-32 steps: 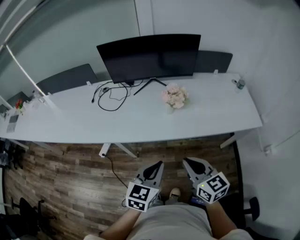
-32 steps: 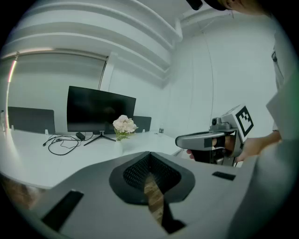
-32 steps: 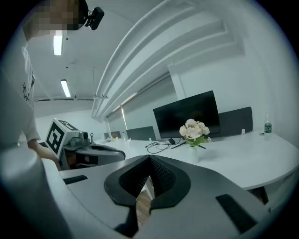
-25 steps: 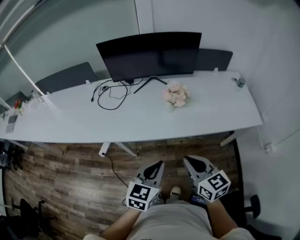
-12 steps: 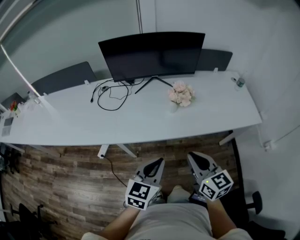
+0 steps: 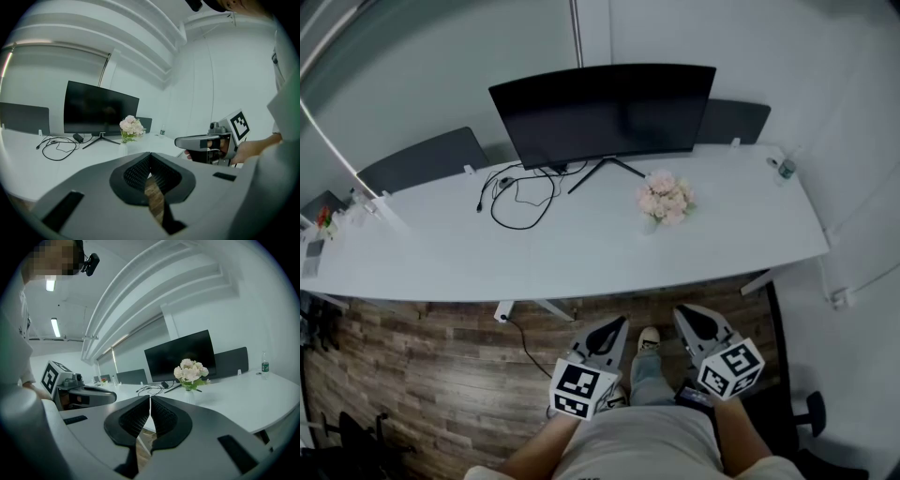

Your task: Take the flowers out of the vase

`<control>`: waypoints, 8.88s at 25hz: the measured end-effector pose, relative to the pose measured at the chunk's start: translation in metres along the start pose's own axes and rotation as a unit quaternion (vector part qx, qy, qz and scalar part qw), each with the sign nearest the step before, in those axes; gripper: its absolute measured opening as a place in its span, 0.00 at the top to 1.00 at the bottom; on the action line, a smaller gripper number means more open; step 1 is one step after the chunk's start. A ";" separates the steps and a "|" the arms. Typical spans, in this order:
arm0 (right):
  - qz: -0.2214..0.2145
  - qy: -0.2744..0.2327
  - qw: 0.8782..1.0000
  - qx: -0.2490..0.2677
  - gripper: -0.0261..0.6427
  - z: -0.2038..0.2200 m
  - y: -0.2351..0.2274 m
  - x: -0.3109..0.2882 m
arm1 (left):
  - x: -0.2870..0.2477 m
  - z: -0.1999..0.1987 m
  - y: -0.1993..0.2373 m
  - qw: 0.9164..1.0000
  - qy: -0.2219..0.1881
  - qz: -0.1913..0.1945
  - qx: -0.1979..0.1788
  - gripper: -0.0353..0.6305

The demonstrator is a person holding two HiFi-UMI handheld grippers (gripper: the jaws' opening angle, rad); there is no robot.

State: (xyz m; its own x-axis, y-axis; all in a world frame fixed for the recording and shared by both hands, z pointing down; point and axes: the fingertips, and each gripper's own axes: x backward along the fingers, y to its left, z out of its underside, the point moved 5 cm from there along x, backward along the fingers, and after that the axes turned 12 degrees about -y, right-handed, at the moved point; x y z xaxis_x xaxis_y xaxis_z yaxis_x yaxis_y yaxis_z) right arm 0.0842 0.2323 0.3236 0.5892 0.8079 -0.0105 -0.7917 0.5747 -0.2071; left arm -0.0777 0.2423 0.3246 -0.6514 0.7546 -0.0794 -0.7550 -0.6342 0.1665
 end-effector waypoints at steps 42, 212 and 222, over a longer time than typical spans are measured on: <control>-0.017 0.026 0.999 -0.022 0.91 -0.032 -0.225 -0.174 | -0.217 -0.022 0.098 0.996 0.028 -0.083 0.018 0.94; -0.024 -0.069 0.994 -0.080 0.85 -0.040 -0.210 -0.205 | -0.330 0.108 0.166 0.991 0.094 0.092 -0.017 0.56; -0.031 -0.067 0.995 -0.073 0.85 -0.052 -0.203 -0.205 | -0.329 0.108 0.170 0.991 0.102 0.090 -0.014 0.56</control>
State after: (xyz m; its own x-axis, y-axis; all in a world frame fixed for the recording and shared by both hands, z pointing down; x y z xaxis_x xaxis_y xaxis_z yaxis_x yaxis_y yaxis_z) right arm 0.1319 -0.0568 0.3172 0.6017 0.7871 0.1358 -0.7165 0.6070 -0.3439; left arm 0.0161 -0.0959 0.4854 -0.7748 0.5816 -0.2478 -0.6256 -0.7618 0.1683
